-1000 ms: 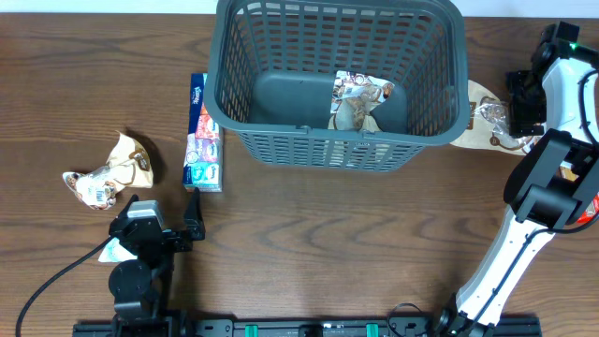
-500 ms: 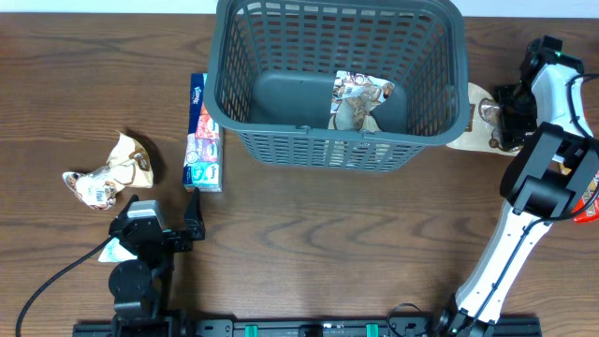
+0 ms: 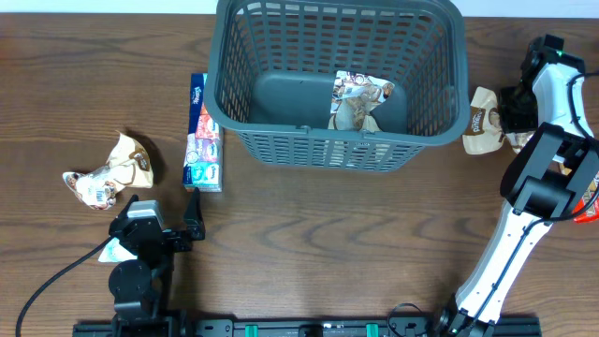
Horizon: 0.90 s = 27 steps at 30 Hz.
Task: Pack container
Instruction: 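Reach the right gripper to the back mushroom bag and grasp it, then carry the second mushroom bag into the basket and release it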
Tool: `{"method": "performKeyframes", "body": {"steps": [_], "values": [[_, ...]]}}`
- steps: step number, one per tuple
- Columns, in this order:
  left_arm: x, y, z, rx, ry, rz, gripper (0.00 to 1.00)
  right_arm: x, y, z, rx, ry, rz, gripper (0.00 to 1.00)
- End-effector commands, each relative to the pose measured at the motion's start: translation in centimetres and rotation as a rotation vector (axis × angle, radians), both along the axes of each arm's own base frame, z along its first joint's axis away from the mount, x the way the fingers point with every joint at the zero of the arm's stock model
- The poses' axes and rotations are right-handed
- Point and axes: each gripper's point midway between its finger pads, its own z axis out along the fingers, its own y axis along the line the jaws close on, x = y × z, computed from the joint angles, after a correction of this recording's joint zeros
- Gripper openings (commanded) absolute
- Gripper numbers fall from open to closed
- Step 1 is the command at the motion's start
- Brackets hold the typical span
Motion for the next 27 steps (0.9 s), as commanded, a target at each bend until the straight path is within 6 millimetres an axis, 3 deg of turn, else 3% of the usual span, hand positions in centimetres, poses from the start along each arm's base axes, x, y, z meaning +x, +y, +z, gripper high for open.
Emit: {"method": "performKeyframes", "body": {"steps": [1, 4, 8, 11, 16, 22, 25, 27], "values": [[0.0, -0.1, -1.4, -0.005, 0.027, -0.008, 0.98, 1.1, 2.0, -2.3, 0.103, -0.011, 0.136, 0.02], [0.0, -0.1, -1.4, -0.005, 0.027, -0.008, 0.99, 2.9, 2.2, -0.4, 0.099, -0.073, 0.222, 0.02], [0.0, -0.1, -1.4, -0.005, 0.027, -0.008, 0.99, 5.6, 2.3, 4.8, 0.026, -0.179, 0.334, 0.02], [0.0, -0.1, -1.4, -0.005, 0.027, -0.008, 0.99, 7.3, 2.6, 10.4, -0.045, -0.282, 0.412, 0.01], [0.0, -0.1, -1.4, -0.005, 0.027, -0.008, 0.99, 8.6, 4.8, 21.8, -0.130, -0.515, 0.568, 0.01], [0.0, -0.1, -1.4, -0.005, 0.027, -0.008, 0.99, 6.9, 10.3, 35.1, -0.186, -0.840, 0.855, 0.02], [0.0, -0.1, -1.4, -0.005, 0.027, -0.008, 0.99, 4.5, 14.0, 41.7, -0.225, -1.012, 1.028, 0.01], [0.0, -0.1, -1.4, -0.005, 0.027, -0.008, 0.99, 2.9, 16.6, 45.0, -0.251, -1.102, 1.135, 0.01]]}}
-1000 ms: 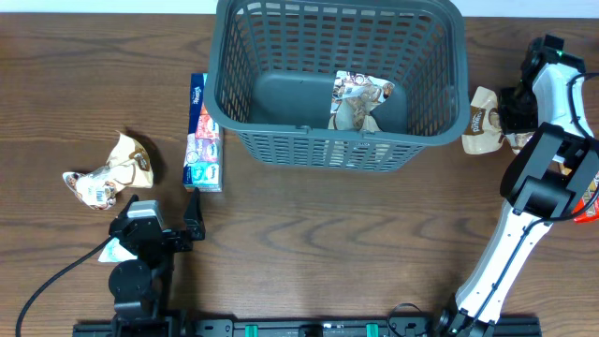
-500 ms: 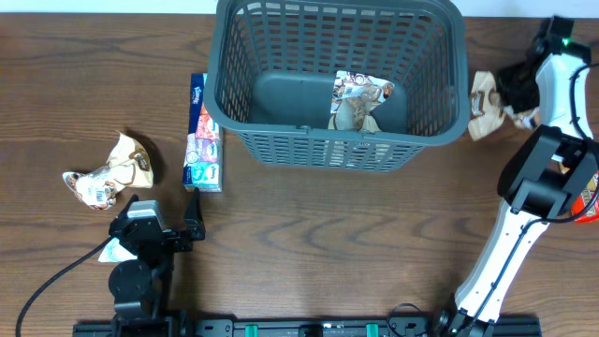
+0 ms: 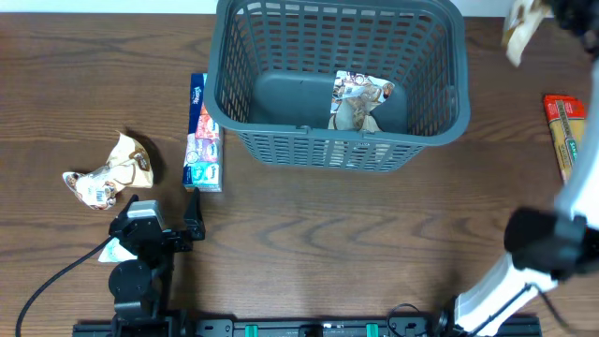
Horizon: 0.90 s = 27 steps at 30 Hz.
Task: Pack container
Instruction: 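Carry the second mushroom bag into the basket and release it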
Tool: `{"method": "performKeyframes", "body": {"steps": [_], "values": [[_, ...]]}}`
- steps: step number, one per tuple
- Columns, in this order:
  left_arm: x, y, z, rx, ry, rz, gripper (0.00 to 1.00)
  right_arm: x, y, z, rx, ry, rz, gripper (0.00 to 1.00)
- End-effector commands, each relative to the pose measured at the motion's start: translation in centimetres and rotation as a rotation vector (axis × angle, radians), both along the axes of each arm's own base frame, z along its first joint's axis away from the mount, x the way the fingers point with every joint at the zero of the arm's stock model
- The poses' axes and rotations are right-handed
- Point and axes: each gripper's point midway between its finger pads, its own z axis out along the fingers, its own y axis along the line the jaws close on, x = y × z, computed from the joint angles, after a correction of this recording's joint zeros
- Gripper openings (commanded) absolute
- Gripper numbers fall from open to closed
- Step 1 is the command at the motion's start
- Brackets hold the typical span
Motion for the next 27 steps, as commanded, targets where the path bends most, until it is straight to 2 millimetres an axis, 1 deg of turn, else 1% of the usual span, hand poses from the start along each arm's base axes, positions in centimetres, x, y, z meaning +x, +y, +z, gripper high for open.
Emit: {"method": "performKeyframes", "body": {"steps": [1, 3, 4, 5, 7, 10, 11, 12, 15, 18, 20, 23, 24, 25, 27], "values": [[0.0, -0.1, -1.4, -0.006, 0.027, -0.009, 0.99, -2.9, 6.6, 5.6, -0.077, -0.167, 0.302, 0.01], [0.0, -0.1, -1.4, -0.006, 0.027, -0.009, 0.99, -4.6, 9.8, 7.3, -0.108, -0.215, 0.411, 0.01], [0.0, -0.1, -1.4, -0.006, 0.028, -0.009, 0.99, -5.0, 11.0, 7.5, -0.119, -0.224, 0.450, 0.01], [0.0, -0.1, -1.4, -0.006, 0.027, -0.009, 0.99, -5.5, 12.7, 7.5, -0.130, -0.228, 0.502, 0.01], [0.0, -0.1, -1.4, -0.006, 0.027, -0.009, 0.99, -6.2, 15.6, 7.1, -0.138, -0.220, 0.585, 0.01], [0.0, -0.1, -1.4, -0.005, 0.027, -0.009, 0.99, -6.8, 20.4, 5.1, -0.164, -0.181, 0.713, 0.01], [0.0, -0.1, -1.4, -0.006, 0.027, -0.009, 0.99, -6.8, 21.8, 4.1, -0.183, -0.157, 0.740, 0.01], [0.0, -0.1, -1.4, -0.006, 0.027, -0.009, 0.99, -6.7, 22.6, 3.3, -0.202, -0.134, 0.748, 0.01], [0.0, -0.1, -1.4, -0.006, 0.027, -0.009, 0.99, -5.7, 24.7, -0.2, -0.290, -0.036, 0.740, 0.01], [0.0, -0.1, -1.4, -0.006, 0.027, -0.009, 0.99, -4.6, 27.1, -3.6, -0.357, 0.028, 0.782, 0.01], [0.0, -0.1, -1.4, -0.006, 0.027, -0.009, 0.99, -3.9, 28.2, -5.9, -0.368, 0.079, 0.797, 0.01], [0.0, -0.1, -1.4, -0.006, 0.027, -0.009, 0.99, -3.0, 29.4, -10.2, -0.367, 0.180, 0.828, 0.01], [0.0, -0.1, -1.4, -0.006, 0.027, -0.009, 0.99, -2.7, 29.5, -11.5, -0.365, 0.212, 0.837, 0.01], [0.0, -0.1, -1.4, -0.006, 0.027, -0.009, 0.99, -2.4, 29.7, -13.3, -0.360, 0.257, 0.846, 0.01], [0.0, -0.1, -1.4, -0.006, 0.027, -0.009, 0.99, -2.1, 29.9, -15.8, -0.355, 0.315, 0.859, 0.01]]}}
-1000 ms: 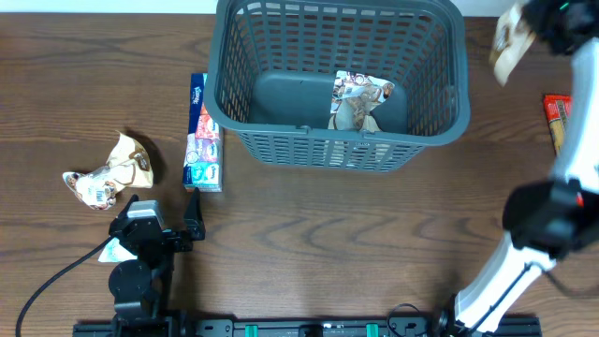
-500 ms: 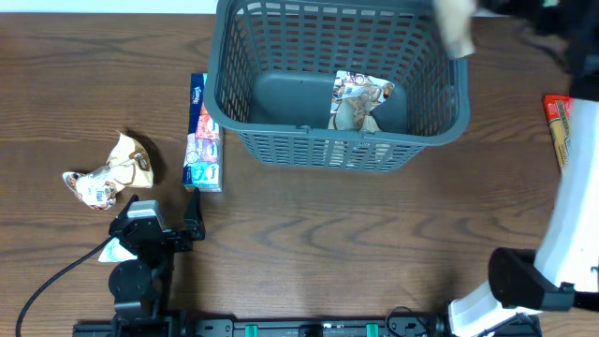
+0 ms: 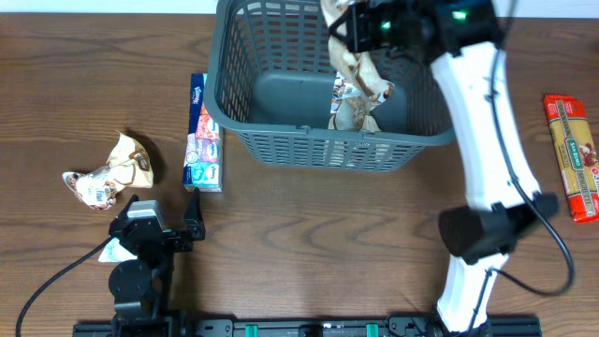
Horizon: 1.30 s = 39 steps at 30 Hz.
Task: Pack container
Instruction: 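Carry the second mushroom bag into the basket and release it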
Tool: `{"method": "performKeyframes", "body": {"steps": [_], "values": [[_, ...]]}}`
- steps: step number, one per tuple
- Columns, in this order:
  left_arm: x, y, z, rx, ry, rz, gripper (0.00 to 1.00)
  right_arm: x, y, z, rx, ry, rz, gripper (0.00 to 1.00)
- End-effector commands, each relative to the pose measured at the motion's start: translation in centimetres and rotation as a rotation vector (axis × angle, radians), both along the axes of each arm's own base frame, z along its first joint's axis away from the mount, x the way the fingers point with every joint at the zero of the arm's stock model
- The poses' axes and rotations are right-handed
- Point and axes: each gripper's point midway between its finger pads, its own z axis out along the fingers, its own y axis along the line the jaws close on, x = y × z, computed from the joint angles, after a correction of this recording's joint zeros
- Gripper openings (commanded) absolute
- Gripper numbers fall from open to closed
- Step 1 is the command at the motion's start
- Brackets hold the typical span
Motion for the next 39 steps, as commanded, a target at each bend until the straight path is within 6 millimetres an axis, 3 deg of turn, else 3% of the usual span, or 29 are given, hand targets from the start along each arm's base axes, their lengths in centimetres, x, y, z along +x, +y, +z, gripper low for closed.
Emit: {"method": "performKeyframes", "body": {"steps": [1, 3, 6, 13, 15, 17, 20, 21, 22, 26, 29, 31, 33, 34, 36, 37, 39], "values": [[0.0, -0.1, -1.4, -0.005, 0.027, -0.008, 0.99, 0.9, 0.1, -4.7, -0.072, 0.077, 0.015, 0.01], [0.0, -0.1, -1.4, -0.005, 0.027, -0.008, 0.99, 1.1, 0.1, -6.6, -0.086, 0.119, 0.018, 0.01], [0.0, -0.1, -1.4, -0.005, 0.027, -0.008, 0.99, 1.2, 0.3, -8.0, -0.095, 0.147, 0.021, 0.01], [0.0, -0.1, -1.4, -0.005, 0.027, -0.008, 0.99, 0.6, -0.4, -9.1, -0.157, 0.177, 0.016, 0.02], [0.0, -0.1, -1.4, -0.005, 0.027, -0.008, 0.99, 0.5, -0.7, -9.2, -0.168, 0.183, 0.010, 0.22], [0.0, -0.1, -1.4, -0.005, 0.027, -0.008, 0.99, 0.3, -0.7, -9.3, -0.170, 0.190, 0.011, 0.52], [0.0, -0.1, -1.4, -0.005, 0.027, -0.008, 0.99, 0.2, -0.7, -9.4, -0.172, 0.197, 0.012, 0.86], [0.0, -0.1, -1.4, -0.005, 0.027, -0.008, 0.99, 0.1, -0.7, -9.4, -0.171, 0.199, 0.013, 0.94], [0.0, -0.1, -1.4, -0.005, 0.027, -0.008, 0.99, 0.1, -0.7, -9.4, -0.170, 0.199, 0.014, 0.99], [0.0, -0.1, -1.4, -0.005, 0.027, -0.008, 0.99, 0.2, -0.6, -8.6, -0.164, 0.174, 0.025, 0.99], [0.0, -0.1, -1.4, -0.005, 0.027, -0.008, 0.99, 0.4, -0.5, -6.1, -0.145, 0.112, 0.026, 0.99], [0.0, -0.1, -1.4, -0.005, 0.027, -0.008, 0.99, 0.5, -0.2, -3.0, -0.116, 0.038, 0.036, 0.99], [0.0, -0.1, -1.4, -0.005, 0.027, -0.008, 0.99, 0.4, 0.0, 1.0, -0.083, -0.062, 0.051, 0.99], [0.0, -0.1, -1.4, -0.005, 0.027, -0.008, 0.99, 0.1, -0.1, 4.2, -0.067, -0.144, 0.051, 0.99], [0.0, -0.1, -1.4, -0.005, 0.027, -0.008, 0.99, -0.6, -0.7, 8.7, -0.067, -0.275, 0.063, 0.99], [0.0, -0.1, -1.4, -0.005, 0.027, -0.008, 0.98, -1.2, -1.7, 11.5, -0.090, -0.361, 0.051, 0.99], [0.0, -0.1, -1.4, -0.005, 0.027, -0.008, 0.99, -2.4, -4.2, 15.0, -0.178, -0.476, 0.007, 0.99]]}}
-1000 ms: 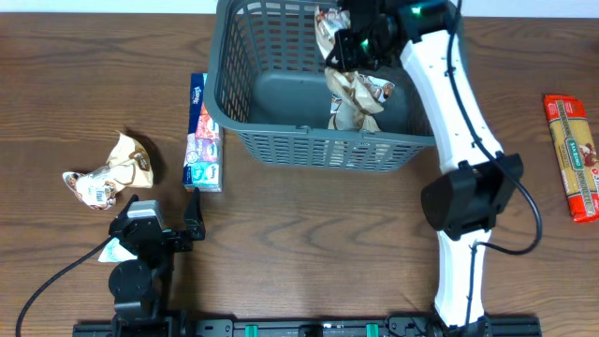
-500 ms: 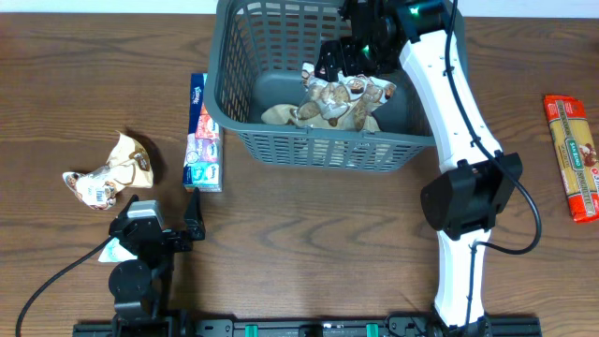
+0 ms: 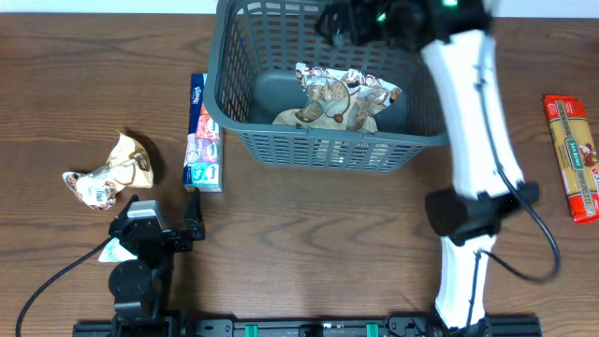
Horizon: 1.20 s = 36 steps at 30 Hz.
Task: Pack container
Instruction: 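Carry the second mushroom bag into the basket and release it, then move the right gripper to the San Remo spaghetti packet and grasp it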
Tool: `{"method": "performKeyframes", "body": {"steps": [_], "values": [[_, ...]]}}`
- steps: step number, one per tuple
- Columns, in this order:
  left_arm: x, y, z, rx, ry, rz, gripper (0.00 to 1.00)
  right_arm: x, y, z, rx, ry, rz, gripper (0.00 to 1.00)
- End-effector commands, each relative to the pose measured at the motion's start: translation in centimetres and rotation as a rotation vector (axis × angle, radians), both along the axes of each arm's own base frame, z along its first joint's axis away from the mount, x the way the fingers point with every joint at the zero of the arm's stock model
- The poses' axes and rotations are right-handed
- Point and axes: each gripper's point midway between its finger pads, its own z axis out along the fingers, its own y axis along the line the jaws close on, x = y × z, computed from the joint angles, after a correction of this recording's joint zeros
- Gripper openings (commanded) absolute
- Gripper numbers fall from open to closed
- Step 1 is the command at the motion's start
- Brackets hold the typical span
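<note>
The grey basket (image 3: 440, 112) stands at the back middle of the table. Two crumpled snack bags lie inside it: one (image 3: 316, 97) toward the middle and one (image 3: 372, 94) to its right. My right gripper (image 3: 339, 19) hangs over the basket's back part, open, holding nothing, with the bags below it. Left of the basket lies a tissue pack (image 3: 204, 133), and further left a crumpled snack bag (image 3: 108, 171). A red pasta packet (image 3: 572, 154) lies at the far right. My left gripper (image 3: 193, 220) rests shut near the front left, holding nothing.
The right arm's white links (image 3: 468, 140) reach from the front edge up across the basket's right side. The left arm's base and cable (image 3: 56, 276) sit at the front left.
The snack bag that hung from my right gripper over the basket now lies inside it, left of the first bag. The gripper has opened and stays above the basket. The left arm is unchanged.
My right gripper was at a snack bag on the table right of the basket. Then it held the bag high at the back right, uncovering the pasta packet. Then it held it over the basket. Now the bag lies in the basket beside the other one.
</note>
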Motion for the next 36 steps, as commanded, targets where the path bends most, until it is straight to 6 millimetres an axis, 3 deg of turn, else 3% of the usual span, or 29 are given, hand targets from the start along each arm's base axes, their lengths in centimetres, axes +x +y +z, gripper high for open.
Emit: {"method": "performKeyframes", "body": {"steps": [1, 4, 7, 13, 15, 17, 18, 22, 29, 36], "values": [[0.0, -0.1, -1.4, -0.006, 0.027, -0.009, 0.99, -4.4, -5.1, 11.9, -0.137, -0.337, -0.075, 0.99], [0.0, -0.1, -1.4, -0.006, 0.027, -0.009, 0.99, -7.0, -12.9, 14.6, -0.340, -0.385, -0.348, 0.99], [0.0, -0.1, -1.4, -0.006, 0.027, -0.009, 0.99, -9.5, -18.0, 15.4, -0.423, -0.359, -0.494, 0.98], [0.0, -0.1, -1.4, -0.005, 0.027, -0.009, 0.99, -11.4, -26.8, 13.5, -0.481, -0.227, -0.692, 0.70], [0.0, -0.1, -1.4, -0.006, 0.027, -0.009, 0.99, -11.2, -29.9, 12.2, -0.508, -0.168, -0.755, 0.68], [0.0, -0.1, -1.4, -0.006, 0.027, -0.009, 0.99, -11.1, -32.9, 10.6, -0.503, -0.105, -0.838, 0.95], [0.0, -0.1, -1.4, -0.006, 0.027, -0.009, 0.99, -11.0, -34.4, 9.7, -0.484, -0.069, -0.886, 0.99], [0.0, -0.1, -1.4, -0.006, 0.027, -0.009, 0.99, -9.6, -37.3, 5.5, -0.445, 0.047, -0.829, 0.99], [0.0, -0.1, -1.4, -0.006, 0.027, -0.009, 0.99, -7.9, -39.4, -2.0, -0.422, 0.209, -0.554, 0.99], [0.0, -0.1, -1.4, -0.006, 0.027, -0.009, 0.99, -9.5, -47.4, -8.1, -0.531, 0.383, -0.696, 0.99]]}}
